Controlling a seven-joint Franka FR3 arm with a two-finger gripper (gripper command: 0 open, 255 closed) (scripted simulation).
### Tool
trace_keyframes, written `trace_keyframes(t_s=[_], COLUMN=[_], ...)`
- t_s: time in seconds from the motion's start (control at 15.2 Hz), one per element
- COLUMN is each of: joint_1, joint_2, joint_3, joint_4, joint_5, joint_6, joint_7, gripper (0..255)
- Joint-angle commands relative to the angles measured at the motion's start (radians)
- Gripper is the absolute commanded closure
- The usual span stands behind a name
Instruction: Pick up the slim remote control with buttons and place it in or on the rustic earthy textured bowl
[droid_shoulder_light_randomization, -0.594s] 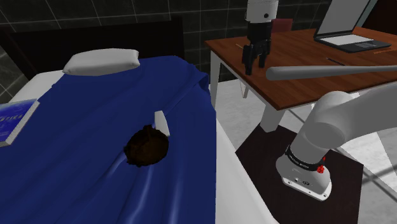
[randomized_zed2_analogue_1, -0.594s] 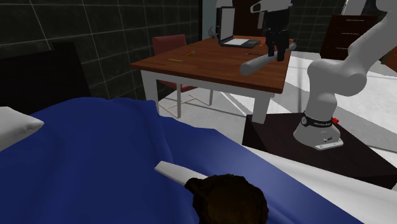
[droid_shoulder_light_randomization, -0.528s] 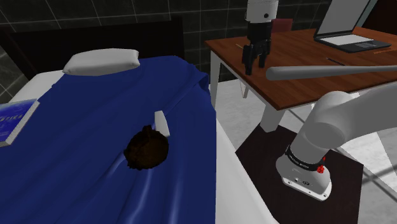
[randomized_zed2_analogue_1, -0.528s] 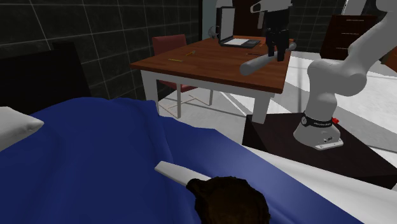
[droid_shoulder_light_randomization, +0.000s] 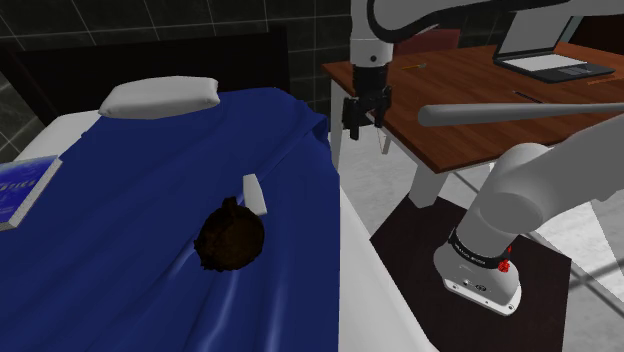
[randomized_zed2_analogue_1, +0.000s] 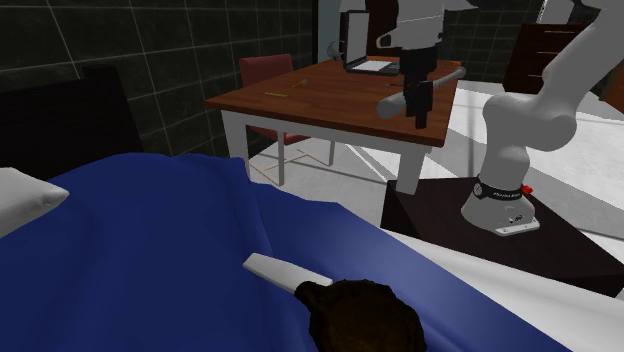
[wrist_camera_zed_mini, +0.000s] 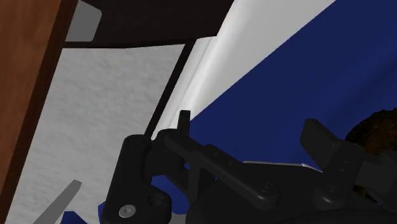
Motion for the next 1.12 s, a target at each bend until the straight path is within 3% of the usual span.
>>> trace_keyframes(t_s=[0.0, 0.53, 1.06], joint_1=[0.002, -0.002, 0.002], joint_2=[0.048, 0.309, 0.616], joint_3=[0.03, 0.14, 0.206], joint_4=[0.0, 0.064, 0.221], joint_5=[0.013, 0.012, -0.089], joint_6=[0.061, 0.294, 0.466], joint_7=[0.044, 0.225, 0.435], gripper=[0, 0, 0])
